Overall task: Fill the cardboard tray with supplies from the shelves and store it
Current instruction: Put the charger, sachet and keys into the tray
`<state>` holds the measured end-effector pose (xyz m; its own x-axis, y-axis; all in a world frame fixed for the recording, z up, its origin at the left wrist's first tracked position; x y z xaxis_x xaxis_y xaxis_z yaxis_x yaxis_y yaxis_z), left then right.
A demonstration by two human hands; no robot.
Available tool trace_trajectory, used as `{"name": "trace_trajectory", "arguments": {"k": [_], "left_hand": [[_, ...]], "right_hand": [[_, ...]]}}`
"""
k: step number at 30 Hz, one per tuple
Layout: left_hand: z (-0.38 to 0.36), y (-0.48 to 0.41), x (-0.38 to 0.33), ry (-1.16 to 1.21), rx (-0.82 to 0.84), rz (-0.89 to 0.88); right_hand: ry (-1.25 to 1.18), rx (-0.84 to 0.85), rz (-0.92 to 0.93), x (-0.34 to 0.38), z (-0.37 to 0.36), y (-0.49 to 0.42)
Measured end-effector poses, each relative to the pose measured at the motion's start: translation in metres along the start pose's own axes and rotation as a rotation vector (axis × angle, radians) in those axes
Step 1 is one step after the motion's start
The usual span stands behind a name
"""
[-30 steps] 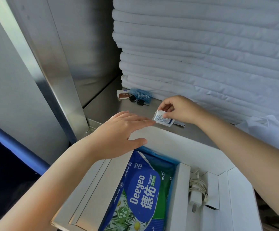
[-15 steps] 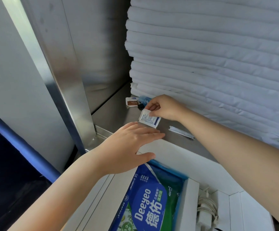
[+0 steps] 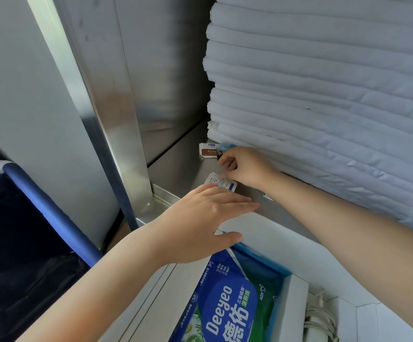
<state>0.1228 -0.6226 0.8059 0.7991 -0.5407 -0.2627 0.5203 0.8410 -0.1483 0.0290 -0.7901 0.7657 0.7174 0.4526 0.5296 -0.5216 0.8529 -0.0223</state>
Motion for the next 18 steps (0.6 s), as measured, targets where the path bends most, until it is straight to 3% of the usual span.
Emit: {"name": "trace_trajectory", "arguments": {"k": [5, 18], "left_hand": [[-0.001, -0.001, 0.0, -0.002, 0.014, 0.0], [-0.001, 0.0, 0.0, -0.012, 0.01, -0.007]], "right_hand": [[0.226, -0.265, 0.095, -0.009, 0.022, 0.005], [0.601, -0.126, 0.099, -0.017, 0.014, 0.008]]}}
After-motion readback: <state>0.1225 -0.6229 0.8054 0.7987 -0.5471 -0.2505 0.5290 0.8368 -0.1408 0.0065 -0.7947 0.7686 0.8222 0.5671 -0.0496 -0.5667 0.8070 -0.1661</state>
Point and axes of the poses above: each hand's wrist, its own y-axis away from the middle knuckle, its own z-axis out of the back of the hand, x = y × z, the point moved 4 cm from there along -y, towards the middle knuckle, and after that the axes turned 3 degrees about -y, right-handed, at the moved point
